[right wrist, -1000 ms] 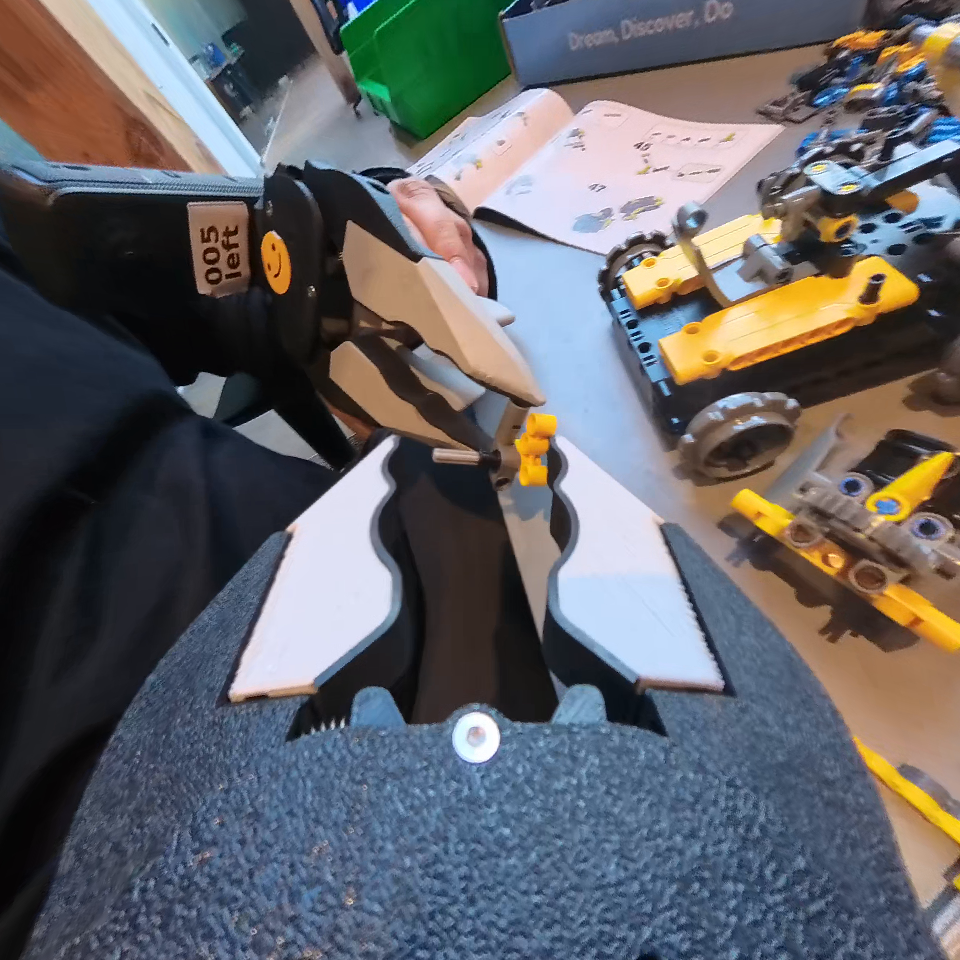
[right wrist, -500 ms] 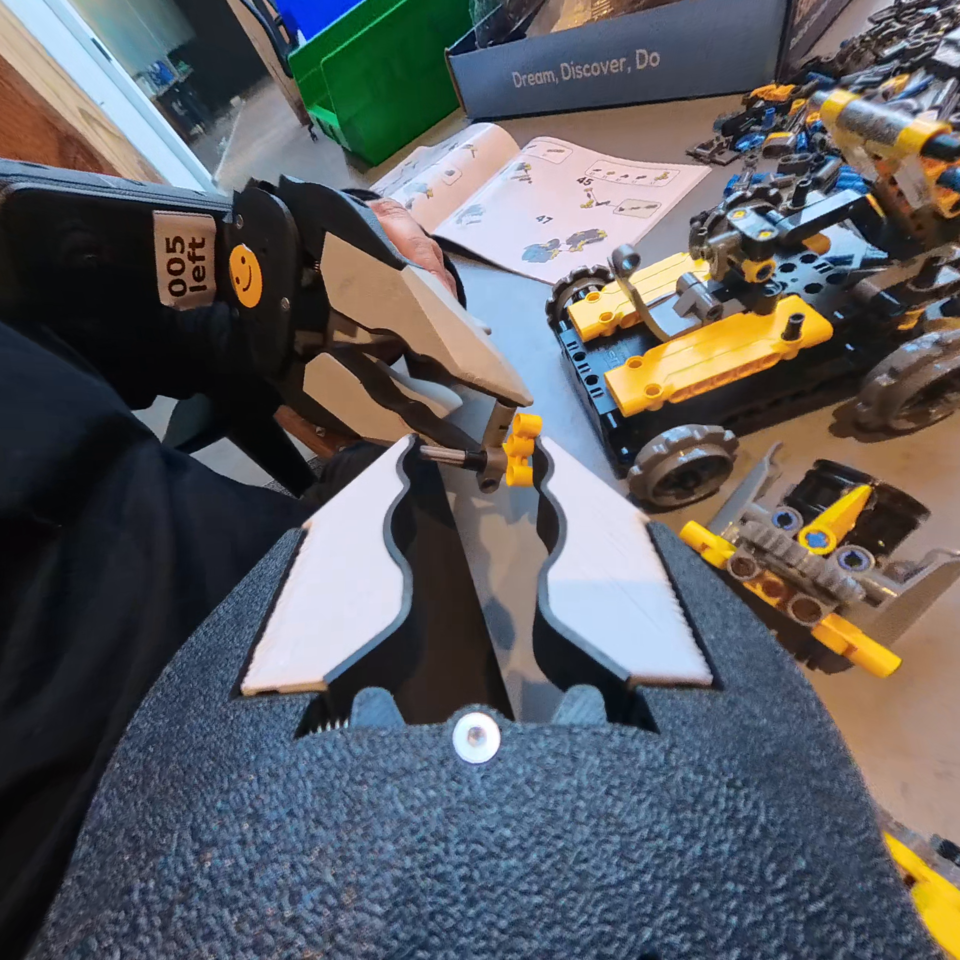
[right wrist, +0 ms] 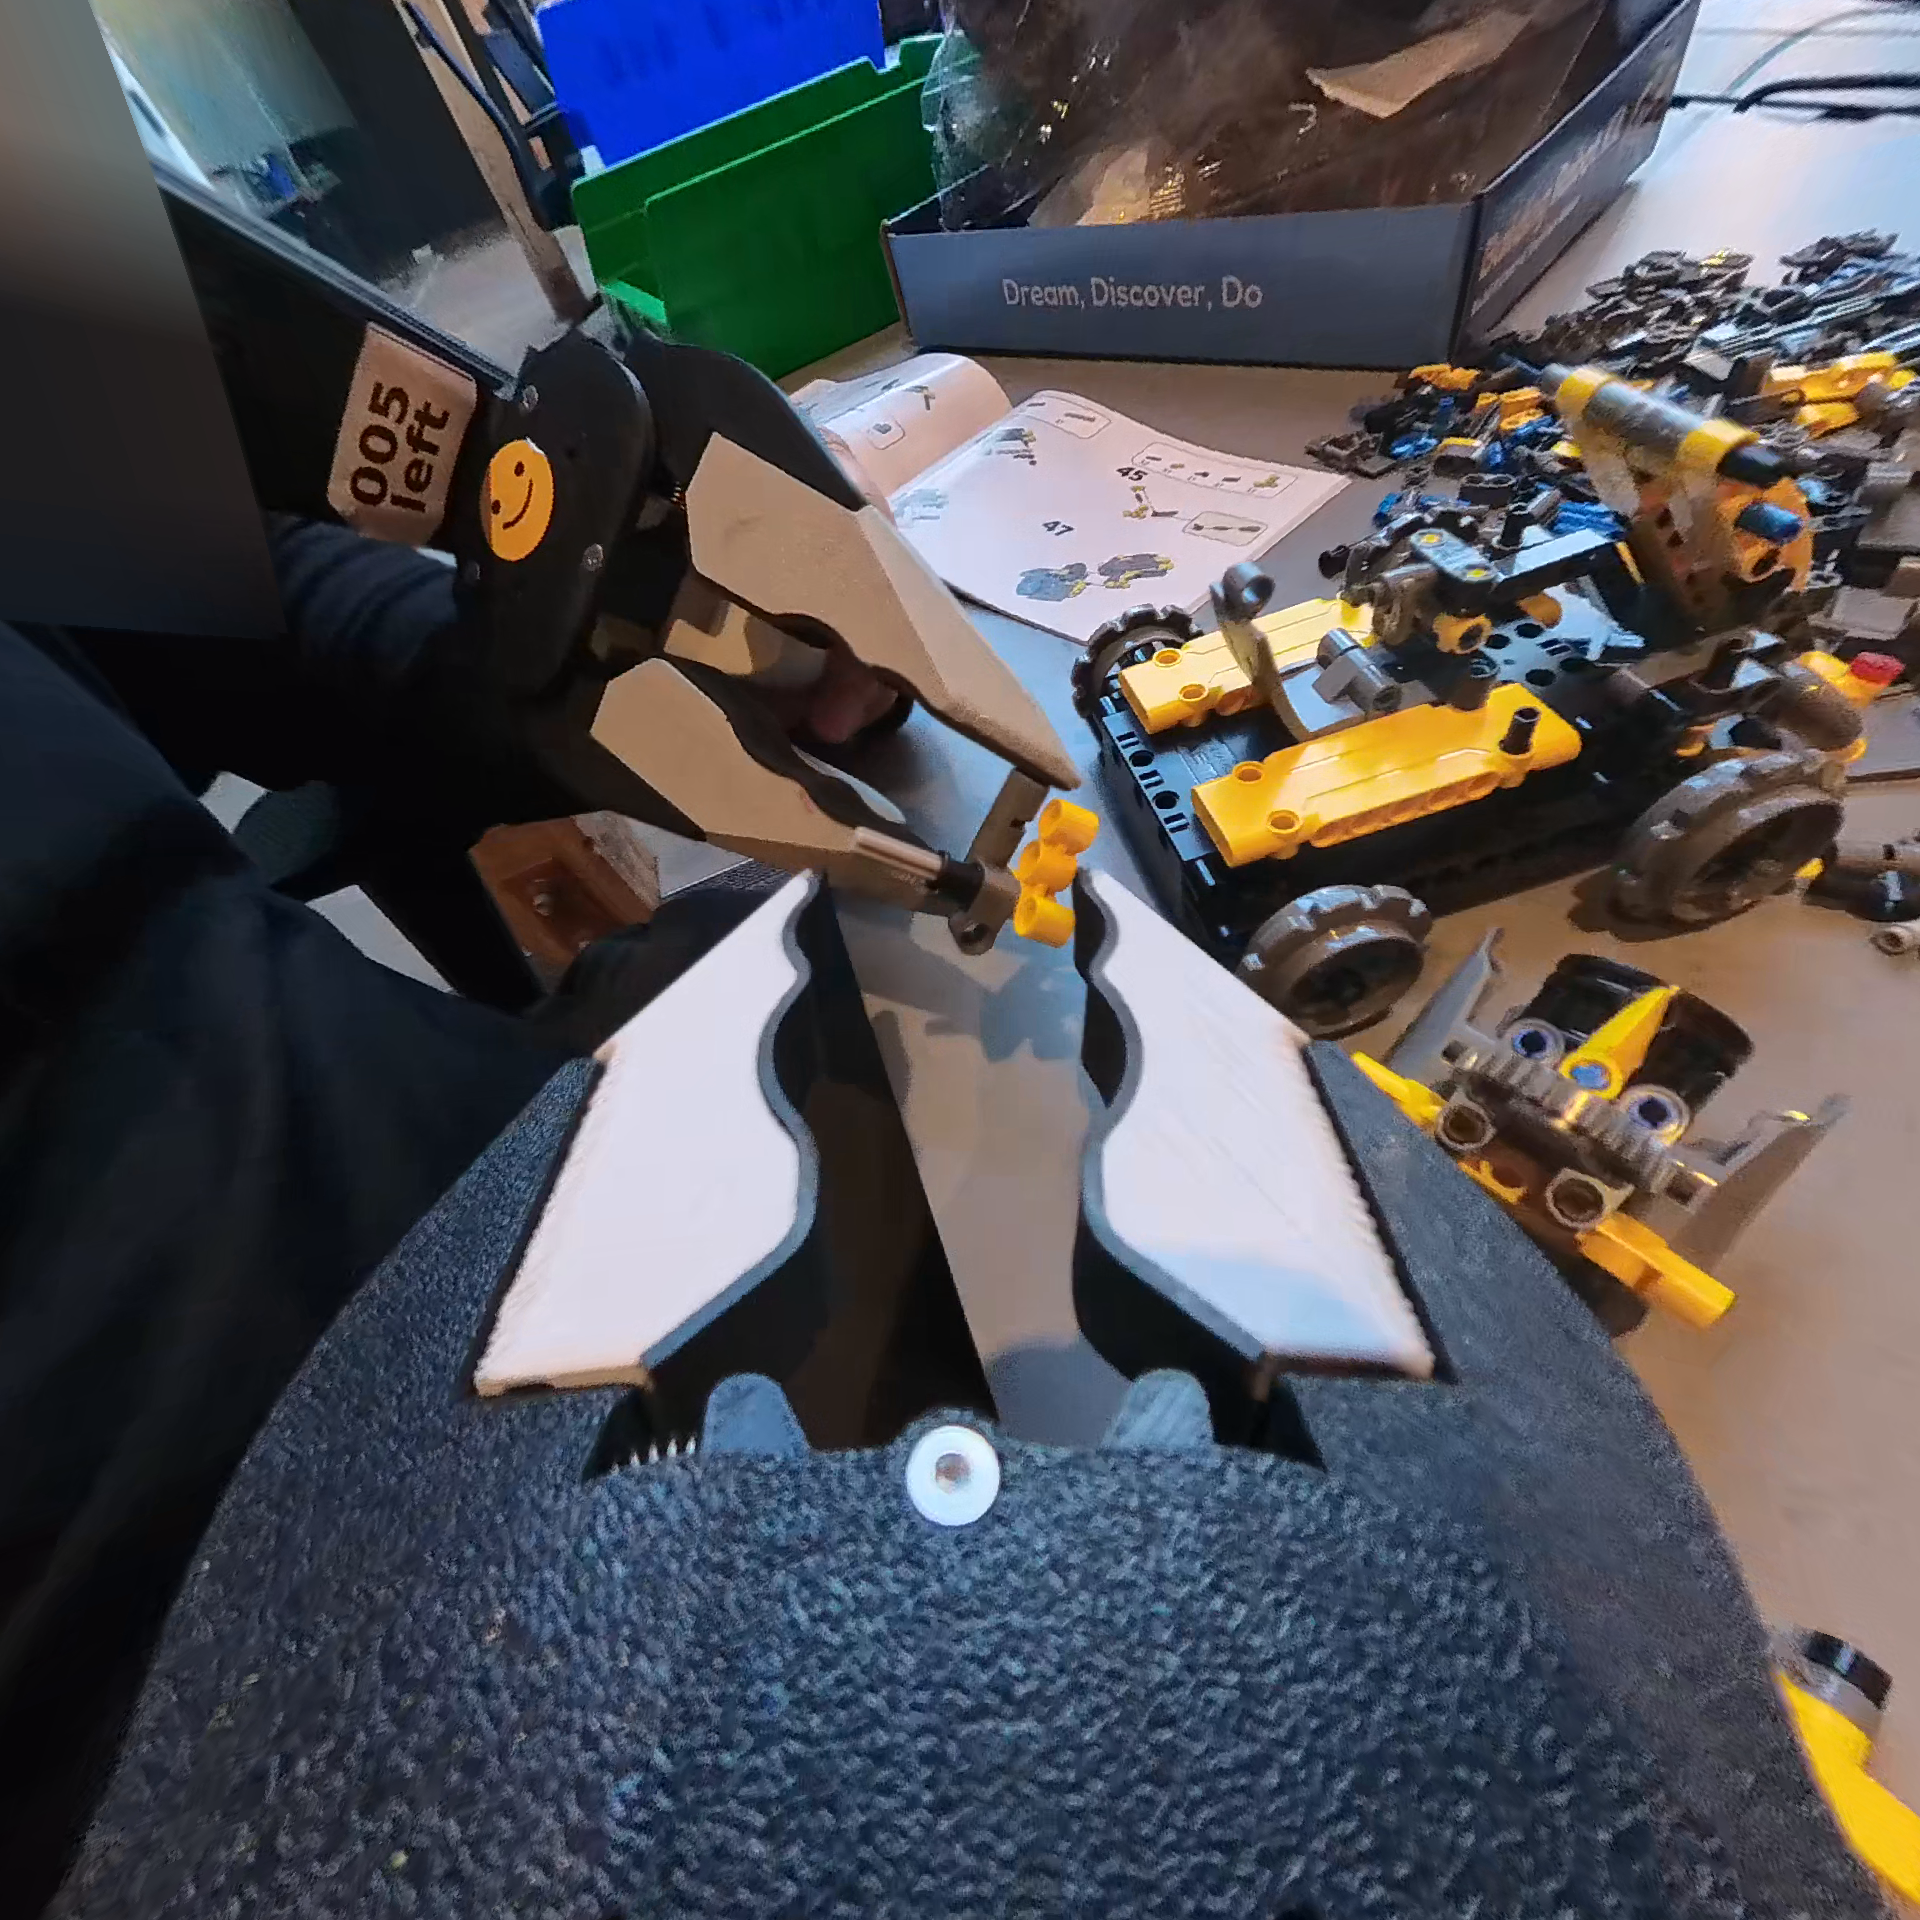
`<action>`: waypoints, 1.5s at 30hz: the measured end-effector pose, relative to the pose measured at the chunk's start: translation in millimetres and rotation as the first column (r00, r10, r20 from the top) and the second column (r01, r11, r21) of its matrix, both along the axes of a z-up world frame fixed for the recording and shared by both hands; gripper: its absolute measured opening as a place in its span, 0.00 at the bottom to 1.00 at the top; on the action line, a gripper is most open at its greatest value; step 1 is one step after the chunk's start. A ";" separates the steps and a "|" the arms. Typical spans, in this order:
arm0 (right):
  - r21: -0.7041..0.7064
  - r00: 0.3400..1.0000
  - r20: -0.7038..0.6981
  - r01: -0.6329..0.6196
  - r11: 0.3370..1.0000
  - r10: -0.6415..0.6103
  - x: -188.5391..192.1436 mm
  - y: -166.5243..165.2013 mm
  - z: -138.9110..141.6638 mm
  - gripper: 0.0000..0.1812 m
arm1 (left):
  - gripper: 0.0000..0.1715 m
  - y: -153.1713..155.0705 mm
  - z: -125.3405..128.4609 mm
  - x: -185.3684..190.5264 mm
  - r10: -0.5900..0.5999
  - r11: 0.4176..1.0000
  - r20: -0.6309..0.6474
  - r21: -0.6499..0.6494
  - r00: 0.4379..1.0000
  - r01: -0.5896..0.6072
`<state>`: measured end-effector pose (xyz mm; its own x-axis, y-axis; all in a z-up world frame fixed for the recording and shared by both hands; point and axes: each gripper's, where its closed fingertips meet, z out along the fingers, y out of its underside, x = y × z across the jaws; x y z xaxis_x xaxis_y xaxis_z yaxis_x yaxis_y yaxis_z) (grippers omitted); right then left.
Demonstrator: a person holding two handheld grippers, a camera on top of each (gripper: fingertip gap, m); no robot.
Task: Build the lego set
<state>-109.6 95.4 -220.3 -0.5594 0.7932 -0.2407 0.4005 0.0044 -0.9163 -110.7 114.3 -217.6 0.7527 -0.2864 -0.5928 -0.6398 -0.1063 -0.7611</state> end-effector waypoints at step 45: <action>-0.049 0.991 -0.086 0.096 0.994 -0.100 0.6 17.4 -2.8 0.22 | 0.14 8.9 -14.1 -17.4 0.130 0.990 -0.109 -0.037 0.986 -0.135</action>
<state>-109.0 112.9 -223.0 -0.5003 0.8347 -0.2299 0.3142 -0.0724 -0.9466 -128.1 123.2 -231.8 0.7192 -0.2163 -0.6603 -0.6948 -0.2274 -0.6823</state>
